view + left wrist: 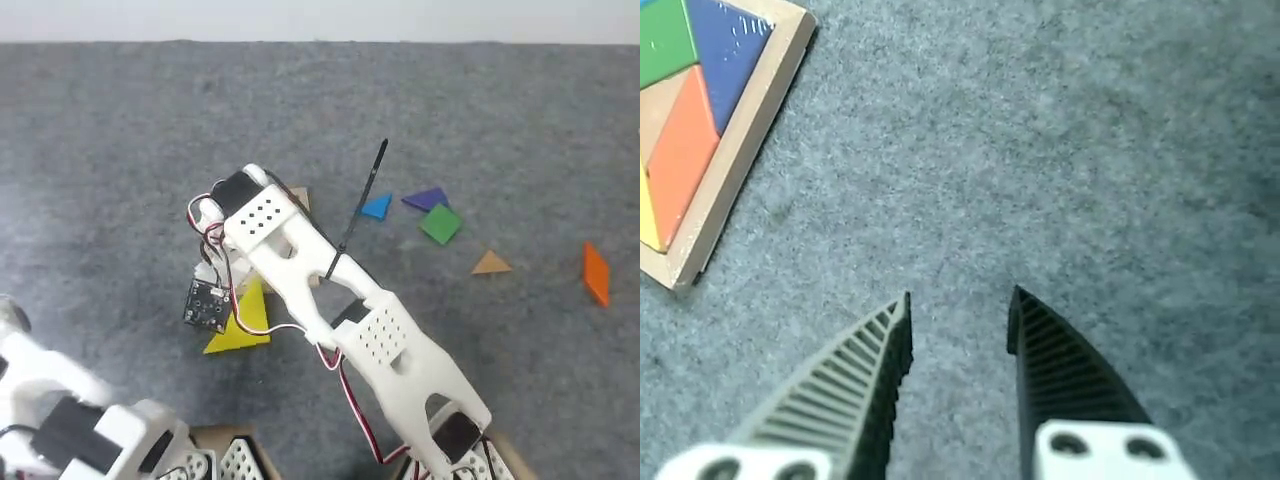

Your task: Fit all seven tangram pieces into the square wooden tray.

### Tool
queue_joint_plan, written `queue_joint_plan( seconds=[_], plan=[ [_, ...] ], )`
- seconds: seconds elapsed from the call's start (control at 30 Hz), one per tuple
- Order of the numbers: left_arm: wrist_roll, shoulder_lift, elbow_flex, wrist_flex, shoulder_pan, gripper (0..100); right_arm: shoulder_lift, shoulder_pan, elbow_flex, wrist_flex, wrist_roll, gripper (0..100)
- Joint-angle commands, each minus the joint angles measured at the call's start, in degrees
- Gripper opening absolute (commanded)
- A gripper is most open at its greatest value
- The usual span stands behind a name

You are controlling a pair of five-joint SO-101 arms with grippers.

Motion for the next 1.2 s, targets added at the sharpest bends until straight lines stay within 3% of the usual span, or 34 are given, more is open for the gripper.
queue_joint_plan(
  seconds=[0.0, 0.17, 0.27, 0.47, 0.73, 0.83, 1.0, 1.1, 1.17],
  plan=[
    [-0.4, -3.1, -0.3, -1.1, 0.4, 16, -1.3, 0.2, -7.0, -4.4, -15.0, 54.0],
    [-0.4, -3.4, -0.6, -1.0, 0.0, 16, -2.8, 0.6, -18.0, 4.4, -46.4, 56.5],
    [-0.4, -3.5, -0.7, -0.1, 0.7, 16, -5.5, 3.7, -20.0, 4.4, -62.1, 56.3],
    [-2.5, -3.5, -6.0, 9.4, 3.3, 16, -20.6, 9.9, -8.9, 4.7, -77.2, 55.7],
    [-6.3, -6.2, -17.3, 30.5, 14.2, 16, -61.3, 10.4, 49.2, 2.6, -80.0, 36.3],
    [-7.8, -14.8, -17.7, 39.6, 23.1, 16, -75.7, 14.0, 69.0, -5.3, -82.0, 33.0],
    [-10.4, -35.1, -11.5, 53.1, 43.5, 19, -93.1, 21.5, 100.8, -20.6, -82.5, 32.8],
    [-10.9, -42.9, -1.5, 54.2, 53.4, 23, -94.6, 26.3, 112.5, -28.9, -81.0, 32.8],
    [-10.8, -45.2, 5.1, 51.3, 56.2, 23, -93.8, 28.7, 117.4, -33.8, -81.4, 32.8]
  ],
)
